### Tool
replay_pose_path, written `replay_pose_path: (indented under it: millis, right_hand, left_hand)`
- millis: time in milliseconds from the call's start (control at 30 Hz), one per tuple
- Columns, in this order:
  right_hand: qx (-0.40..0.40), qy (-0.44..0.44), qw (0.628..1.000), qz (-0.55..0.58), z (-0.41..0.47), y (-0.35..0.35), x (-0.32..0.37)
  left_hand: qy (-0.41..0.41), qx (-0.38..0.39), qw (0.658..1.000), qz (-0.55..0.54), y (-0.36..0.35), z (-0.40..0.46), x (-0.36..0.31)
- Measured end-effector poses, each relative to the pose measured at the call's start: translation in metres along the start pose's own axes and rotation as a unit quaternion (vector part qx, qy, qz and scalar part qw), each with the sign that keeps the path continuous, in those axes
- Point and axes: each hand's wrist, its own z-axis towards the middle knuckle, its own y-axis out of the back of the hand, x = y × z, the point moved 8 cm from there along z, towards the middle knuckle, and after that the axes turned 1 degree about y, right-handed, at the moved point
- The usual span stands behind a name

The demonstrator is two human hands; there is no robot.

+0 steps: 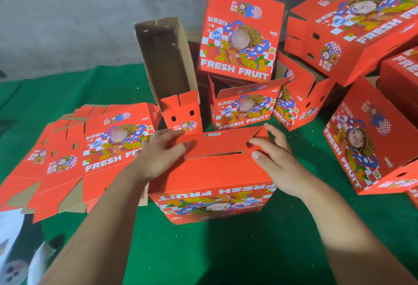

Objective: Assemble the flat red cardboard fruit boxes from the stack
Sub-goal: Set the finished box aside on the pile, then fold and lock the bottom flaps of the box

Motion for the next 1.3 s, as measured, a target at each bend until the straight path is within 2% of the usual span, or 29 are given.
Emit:
replay_pose_path:
  millis: [67, 133, 200, 267, 333, 400, 467, 567, 600, 633, 667, 700, 733, 800, 867, 933, 967, 1033, 1100, 1167, 1233, 1300]
  right_hand:
    - [0.035, -0.009, 0.999, -0.01, 0.001, -0.001, 0.0]
    - [0.034, -0.015, 0.998, 0.043, 0.003, -0.001, 0.002]
    - [-0.03, -0.029, 0.988, 0.147, 0.004, 0.002, 0.005]
    - [-0.115, -0.053, 0.975, 0.185, 0.002, 0.01, 0.002]
    - [-0.107, -0.069, 0.984, 0.121, 0.006, 0.011, 0.003]
    - [-0.02, -0.078, 0.997, -0.02, 0.015, 0.004, 0.008]
    - [0.02, -0.104, 0.983, -0.152, 0.023, -0.002, 0.01]
    - [-0.009, -0.136, 0.945, -0.299, 0.03, -0.009, 0.018]
    - [-0.012, -0.136, 0.939, -0.317, 0.03, -0.012, 0.019]
    - [-0.014, -0.136, 0.943, -0.303, 0.03, -0.013, 0.016]
    - [-0.015, -0.14, 0.957, -0.254, 0.029, -0.01, 0.012]
    - [-0.018, -0.146, 0.974, -0.171, 0.029, -0.006, 0.009]
    - [-0.028, -0.152, 0.986, -0.066, 0.029, -0.001, 0.007]
    - [-0.058, -0.159, 0.978, 0.125, 0.027, 0.006, 0.005]
    - [-0.066, -0.178, 0.958, 0.216, 0.019, 0.005, 0.005]
    - [-0.073, -0.194, 0.948, 0.243, 0.018, 0.005, 0.007]
    - [-0.103, -0.208, 0.937, 0.26, 0.018, 0.012, 0.005]
    - [-0.17, -0.249, 0.882, 0.361, 0.02, 0.031, 0.001]
    - [-0.126, -0.268, 0.846, 0.444, 0.017, 0.034, -0.007]
    - [-0.034, -0.318, 0.83, 0.458, 0.003, 0.023, -0.021]
    - [0.062, -0.335, 0.798, 0.496, -0.022, 0.002, -0.033]
    - [0.09, -0.356, 0.774, 0.516, -0.041, -0.011, -0.049]
  left_hand:
    - [0.002, 0.015, 1.0, -0.024, -0.002, -0.002, 0.008]
    - [0.002, 0.004, 0.997, -0.073, -0.003, -0.005, 0.011]
    - [0.009, -0.013, 0.997, -0.072, -0.003, -0.007, 0.014]
    - [0.027, -0.035, 0.998, -0.051, -0.002, -0.007, 0.017]
    - [0.043, -0.049, 0.998, -0.017, -0.003, -0.009, 0.019]
    - [0.061, -0.055, 0.996, 0.036, -0.007, -0.012, 0.016]
    - [0.084, -0.068, 0.99, 0.093, -0.011, -0.015, 0.01]
    - [0.089, -0.098, 0.978, 0.16, -0.014, -0.02, 0.005]
    - [0.077, -0.097, 0.981, 0.148, -0.016, -0.02, 0.006]
    - [0.062, -0.088, 0.99, 0.094, -0.017, -0.021, 0.006]
    - [0.059, -0.075, 0.995, -0.018, -0.017, -0.019, 0.01]
    - [0.073, -0.071, 0.98, -0.172, -0.015, -0.02, 0.016]
    - [0.117, -0.077, 0.943, -0.301, -0.014, -0.022, 0.027]
    - [0.222, -0.055, 0.884, -0.408, -0.016, -0.034, 0.042]
    - [0.236, -0.018, 0.853, -0.465, -0.027, -0.04, 0.041]
    - [0.202, -0.06, 0.841, -0.498, -0.026, -0.037, 0.039]
    - [0.193, -0.071, 0.837, -0.507, -0.026, -0.04, 0.037]
    - [0.191, -0.034, 0.837, -0.511, -0.03, -0.049, 0.033]
    - [0.165, -0.021, 0.84, -0.517, -0.032, -0.051, 0.027]
    - [0.069, -0.046, 0.824, -0.56, -0.029, -0.054, 0.015]
    - [-0.029, -0.057, 0.808, -0.585, -0.024, -0.058, 0.003]
    - [-0.081, -0.048, 0.819, -0.565, -0.024, -0.058, 0.001]
